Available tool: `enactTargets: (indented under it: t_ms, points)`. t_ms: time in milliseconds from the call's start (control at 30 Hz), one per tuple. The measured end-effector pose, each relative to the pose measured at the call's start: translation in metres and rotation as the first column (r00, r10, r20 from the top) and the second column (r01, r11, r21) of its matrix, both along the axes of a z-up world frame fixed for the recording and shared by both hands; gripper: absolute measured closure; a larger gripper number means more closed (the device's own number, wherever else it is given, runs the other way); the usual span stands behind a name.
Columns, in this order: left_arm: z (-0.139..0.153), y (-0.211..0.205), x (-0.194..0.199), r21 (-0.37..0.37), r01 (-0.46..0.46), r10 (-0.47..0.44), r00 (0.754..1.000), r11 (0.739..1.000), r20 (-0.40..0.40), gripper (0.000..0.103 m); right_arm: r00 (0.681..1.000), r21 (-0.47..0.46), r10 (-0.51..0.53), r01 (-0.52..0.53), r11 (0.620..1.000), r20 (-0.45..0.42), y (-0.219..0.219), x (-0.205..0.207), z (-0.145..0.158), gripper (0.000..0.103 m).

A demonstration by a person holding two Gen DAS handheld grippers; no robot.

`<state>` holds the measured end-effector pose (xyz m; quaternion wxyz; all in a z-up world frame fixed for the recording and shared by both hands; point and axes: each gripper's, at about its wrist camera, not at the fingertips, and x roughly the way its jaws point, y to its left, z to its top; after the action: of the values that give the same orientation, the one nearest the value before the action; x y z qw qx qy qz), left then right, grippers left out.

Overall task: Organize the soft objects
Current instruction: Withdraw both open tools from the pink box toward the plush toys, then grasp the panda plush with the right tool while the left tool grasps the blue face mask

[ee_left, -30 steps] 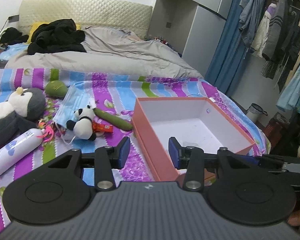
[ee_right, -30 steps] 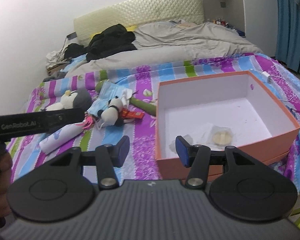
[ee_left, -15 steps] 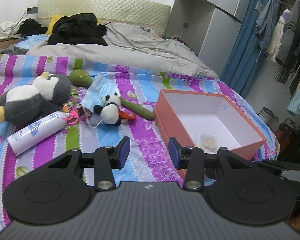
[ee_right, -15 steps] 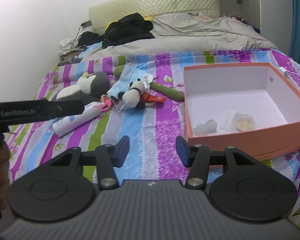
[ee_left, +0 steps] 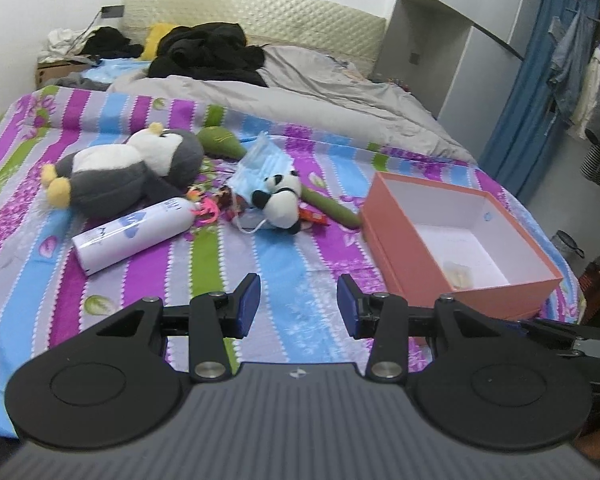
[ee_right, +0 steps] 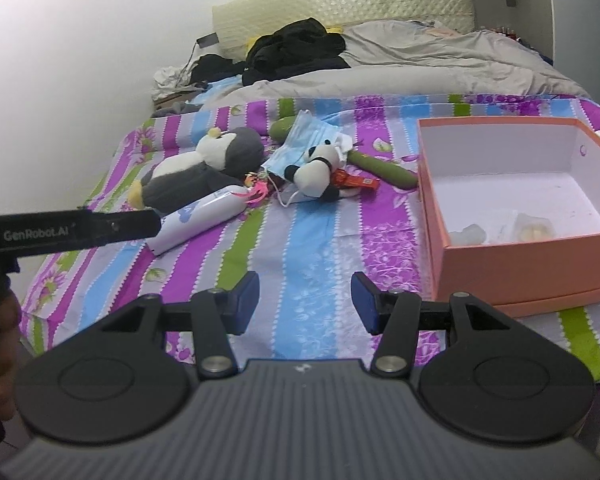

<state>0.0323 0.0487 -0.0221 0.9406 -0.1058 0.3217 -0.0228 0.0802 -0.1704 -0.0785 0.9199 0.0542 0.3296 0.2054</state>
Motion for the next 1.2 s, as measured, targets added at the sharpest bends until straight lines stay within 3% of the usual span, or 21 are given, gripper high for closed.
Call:
enactTargets:
  t_ms: [367, 567, 1200]
  points:
    - [-0.030, 0.025, 0.043, 0.016, -0.060, 0.061, 0.998, 0.998, -0.034, 0.055, 1.000, 0.008, 0.010, -0.010, 1.000, 0.005, 0.021, 0.024, -0.015, 0.049]
    - [-0.048, 0.047, 0.076, -0.013, -0.083, 0.082, 0.995, 0.996, -0.052, 0.055, 1.000, 0.021, 0.016, -0.017, 1.000, 0.011, 0.036, 0.049, -0.025, 0.050]
    - [-0.088, 0.073, 0.204, -0.107, -0.091, 0.081, 0.992, 0.990, -0.091, 0.056, 0.995, 0.169, -0.075, 0.086, 0.982, -0.072, 0.050, 0.163, -0.040, 0.049]
